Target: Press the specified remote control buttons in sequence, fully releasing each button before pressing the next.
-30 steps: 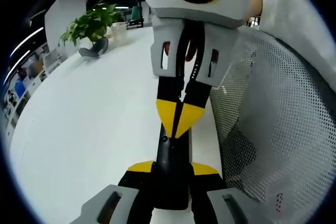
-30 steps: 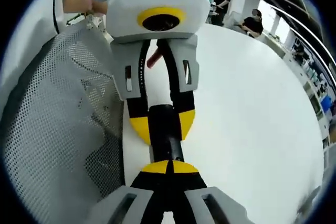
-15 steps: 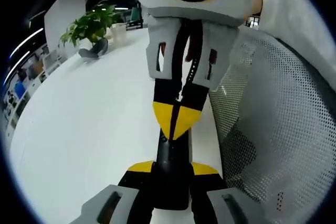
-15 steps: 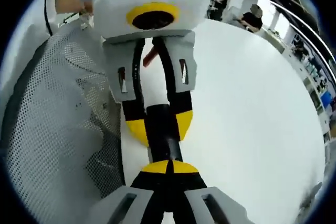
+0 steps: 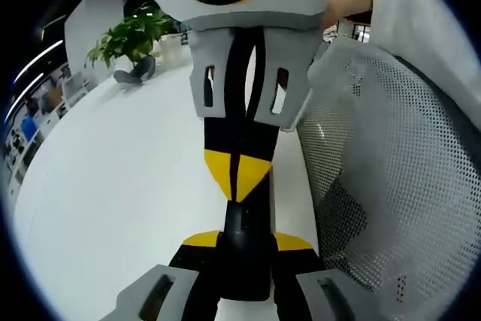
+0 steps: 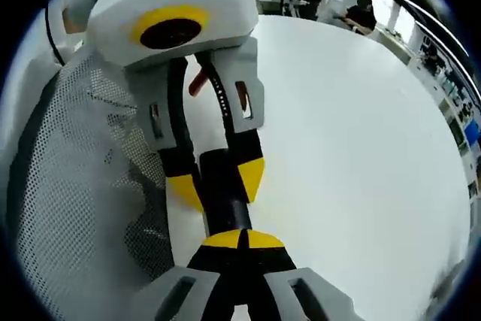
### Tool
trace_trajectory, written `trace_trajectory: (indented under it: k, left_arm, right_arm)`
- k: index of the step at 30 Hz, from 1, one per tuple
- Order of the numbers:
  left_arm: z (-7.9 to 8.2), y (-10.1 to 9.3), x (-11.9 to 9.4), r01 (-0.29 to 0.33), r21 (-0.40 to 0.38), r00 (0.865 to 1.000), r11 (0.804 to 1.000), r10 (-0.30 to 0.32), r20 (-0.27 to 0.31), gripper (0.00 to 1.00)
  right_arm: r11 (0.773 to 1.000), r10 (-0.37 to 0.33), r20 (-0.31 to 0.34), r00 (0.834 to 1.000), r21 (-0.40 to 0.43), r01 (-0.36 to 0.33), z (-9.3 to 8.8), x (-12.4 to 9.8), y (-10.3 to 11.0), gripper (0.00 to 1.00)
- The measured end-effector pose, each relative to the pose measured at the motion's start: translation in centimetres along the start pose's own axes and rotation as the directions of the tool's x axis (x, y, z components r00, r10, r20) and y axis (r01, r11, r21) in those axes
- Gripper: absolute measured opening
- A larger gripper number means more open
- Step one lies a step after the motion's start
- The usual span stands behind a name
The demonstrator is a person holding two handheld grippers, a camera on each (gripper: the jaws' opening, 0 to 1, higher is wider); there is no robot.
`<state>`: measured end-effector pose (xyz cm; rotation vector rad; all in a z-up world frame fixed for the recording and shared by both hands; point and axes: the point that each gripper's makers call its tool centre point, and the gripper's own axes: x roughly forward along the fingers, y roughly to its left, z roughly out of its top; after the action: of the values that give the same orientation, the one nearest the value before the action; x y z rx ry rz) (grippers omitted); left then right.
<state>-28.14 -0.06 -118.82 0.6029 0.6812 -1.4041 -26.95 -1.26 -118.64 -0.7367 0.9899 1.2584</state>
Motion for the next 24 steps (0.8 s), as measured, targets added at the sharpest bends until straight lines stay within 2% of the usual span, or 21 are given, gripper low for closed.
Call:
trace_trajectory:
  k: [2, 4, 7, 8, 11, 15, 18, 19, 21, 23, 24]
  left_arm:
    - [0.0, 0.0, 0.0, -0.002, -0.001, 1.0, 1.0, 0.002, 0.014, 0.24]
    - [0.0, 0.0, 0.0, -0.005, 0.001, 1.0, 1.0, 0.005, 0.021, 0.24]
    - [0.0, 0.0, 0.0, -0.006, 0.002, 1.0, 1.0, 0.006, 0.029, 0.24]
    - [0.0, 0.0, 0.0, -0.005, 0.003, 1.0, 1.0, 0.005, 0.029, 0.24]
    - [0.1, 0.0, 0.0, -0.001, 0.007, 1.0, 1.0, 0.0, 0.025, 0.24]
    - [0.1, 0.0, 0.0, -0.001, 0.005, 1.0, 1.0, 0.001, 0.023, 0.24]
    - [0.1, 0.0, 0.0, -0.002, 0.001, 1.0, 1.0, 0.002, 0.026, 0.24]
    - [0.1, 0.0, 0.0, -0.002, 0.0, 1.0, 1.0, 0.002, 0.025, 0.24]
    - [0.1, 0.0, 0.0, -0.002, 0.001, 1.0, 1.0, 0.002, 0.022, 0.24]
    - [0.1, 0.0, 0.0, -0.002, -0.001, 1.0, 1.0, 0.002, 0.023, 0.24]
    - [0.1, 0.0, 0.0, -0.002, -0.001, 1.0, 1.0, 0.002, 0.025, 0.24]
  right_arm:
    - [0.999, 0.009, -0.006, 1.0, 0.034, -0.009, 0.1, 0.0, 0.0, 0.0]
    - [0.997, 0.019, 0.01, 1.0, 0.073, -0.019, 0.1, 0.0, -0.1, 0.0]
    - [0.983, 0.045, 0.044, 0.998, 0.176, -0.052, 0.2, 0.0, -0.2, 0.0]
    - [0.982, 0.046, 0.049, 0.998, 0.182, -0.054, 0.2, 0.0, -0.3, 0.0]
    - [0.982, 0.042, 0.058, 0.997, 0.179, -0.052, 0.3, 0.1, -0.4, 0.0]
    - [0.99, 0.023, 0.064, 0.998, 0.136, -0.032, 0.4, -0.1, -0.2, 0.0]
    - [0.997, -0.005, 0.085, 0.996, 0.081, -0.002, 0.5, -0.3, 0.1, 0.0]
    - [0.998, 0.008, 0.102, 0.995, 0.069, -0.015, 0.8, -0.4, 0.6, 0.0]
    - [0.997, 0.008, 0.136, 0.991, 0.08, -0.019, 1.4, -0.8, 1.4, 0.0]
    - [0.999, 0.01, 0.112, 0.994, 0.051, -0.016, 1.2, -0.5, 1.8, 0.0]
    - [1.0, -0.01, 0.074, 0.997, 0.021, 0.008, 0.6, -0.3, 1.5, 0.0]
